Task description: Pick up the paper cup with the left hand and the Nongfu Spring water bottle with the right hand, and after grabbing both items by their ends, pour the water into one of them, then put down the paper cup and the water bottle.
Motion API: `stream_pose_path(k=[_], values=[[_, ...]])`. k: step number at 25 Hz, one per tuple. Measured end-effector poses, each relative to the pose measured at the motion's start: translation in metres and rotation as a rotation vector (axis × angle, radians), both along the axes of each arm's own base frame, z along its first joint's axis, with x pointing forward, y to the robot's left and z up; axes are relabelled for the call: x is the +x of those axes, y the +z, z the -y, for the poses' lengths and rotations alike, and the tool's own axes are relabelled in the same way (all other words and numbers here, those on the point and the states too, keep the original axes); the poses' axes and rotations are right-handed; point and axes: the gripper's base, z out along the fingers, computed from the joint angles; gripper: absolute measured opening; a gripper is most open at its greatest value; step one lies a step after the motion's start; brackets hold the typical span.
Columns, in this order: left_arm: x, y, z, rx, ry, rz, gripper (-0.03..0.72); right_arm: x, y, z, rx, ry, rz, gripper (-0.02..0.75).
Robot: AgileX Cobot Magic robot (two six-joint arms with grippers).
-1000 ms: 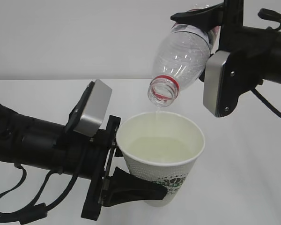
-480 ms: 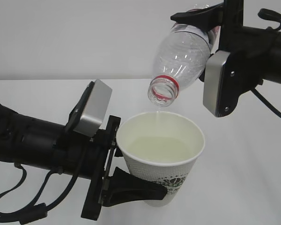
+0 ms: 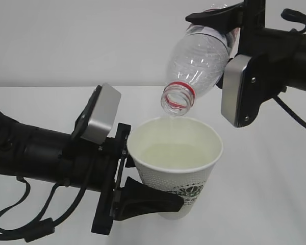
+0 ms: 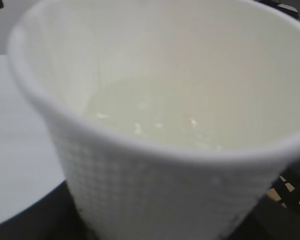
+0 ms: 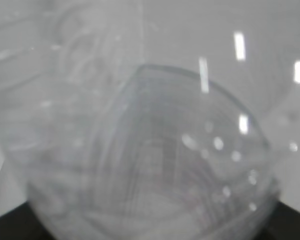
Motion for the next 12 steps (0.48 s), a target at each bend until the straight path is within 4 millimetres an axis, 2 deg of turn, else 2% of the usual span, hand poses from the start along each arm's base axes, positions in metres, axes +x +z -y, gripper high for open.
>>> stream_pose_path(k=[12], values=[[0.0014,-0.0013,-0.0003,0.014,0.016,0.002,0.471,-0.0001,0.0002,-0.0001,-0.009,0.003,0.012,0.491]])
